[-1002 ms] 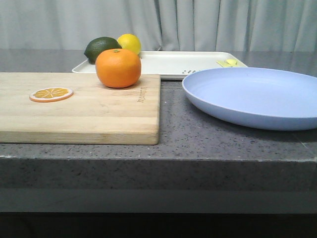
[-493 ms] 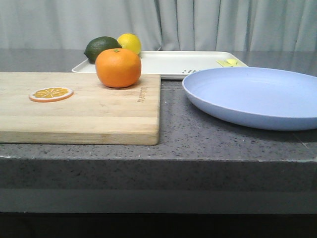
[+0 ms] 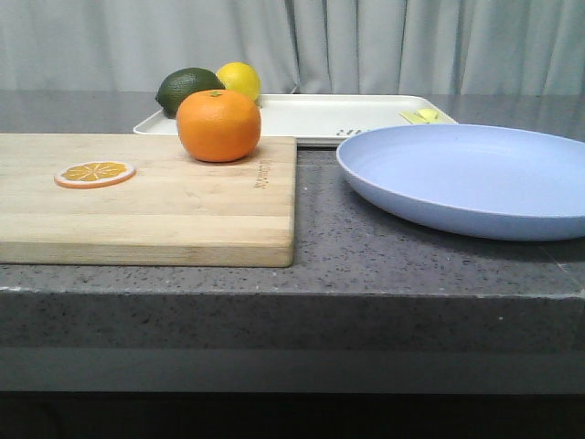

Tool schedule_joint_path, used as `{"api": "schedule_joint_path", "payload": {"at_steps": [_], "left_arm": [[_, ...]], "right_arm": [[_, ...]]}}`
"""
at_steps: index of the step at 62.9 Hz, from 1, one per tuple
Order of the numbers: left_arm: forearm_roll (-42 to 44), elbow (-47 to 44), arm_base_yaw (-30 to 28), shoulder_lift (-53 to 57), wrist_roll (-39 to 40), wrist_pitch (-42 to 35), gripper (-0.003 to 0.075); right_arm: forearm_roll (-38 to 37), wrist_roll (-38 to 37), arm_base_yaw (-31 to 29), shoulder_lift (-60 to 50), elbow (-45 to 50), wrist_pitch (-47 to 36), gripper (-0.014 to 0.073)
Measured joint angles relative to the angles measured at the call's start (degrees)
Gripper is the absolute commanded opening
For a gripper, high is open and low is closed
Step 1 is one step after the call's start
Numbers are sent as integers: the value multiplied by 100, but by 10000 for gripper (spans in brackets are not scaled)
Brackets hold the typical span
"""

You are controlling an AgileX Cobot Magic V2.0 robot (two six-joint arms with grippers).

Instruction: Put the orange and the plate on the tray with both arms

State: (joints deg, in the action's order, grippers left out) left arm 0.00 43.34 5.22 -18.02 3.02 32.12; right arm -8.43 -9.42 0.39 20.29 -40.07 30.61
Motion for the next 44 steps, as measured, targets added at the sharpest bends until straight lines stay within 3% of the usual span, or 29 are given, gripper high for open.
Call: {"api": "schedule_joint_path", "payload": {"at_steps": [32,37,44], "left_arm": [[0,109,0,-965,0,262,-20],[0,109,0,-1098,0,380,-17],[0,109,0,-1293,0,428,61]], "right_arm": [[-4,0,0,1642,-213,519,-53],[-4,0,0,1827,-213,599,40],[-4,0,0,2022,-213,611,298]]}}
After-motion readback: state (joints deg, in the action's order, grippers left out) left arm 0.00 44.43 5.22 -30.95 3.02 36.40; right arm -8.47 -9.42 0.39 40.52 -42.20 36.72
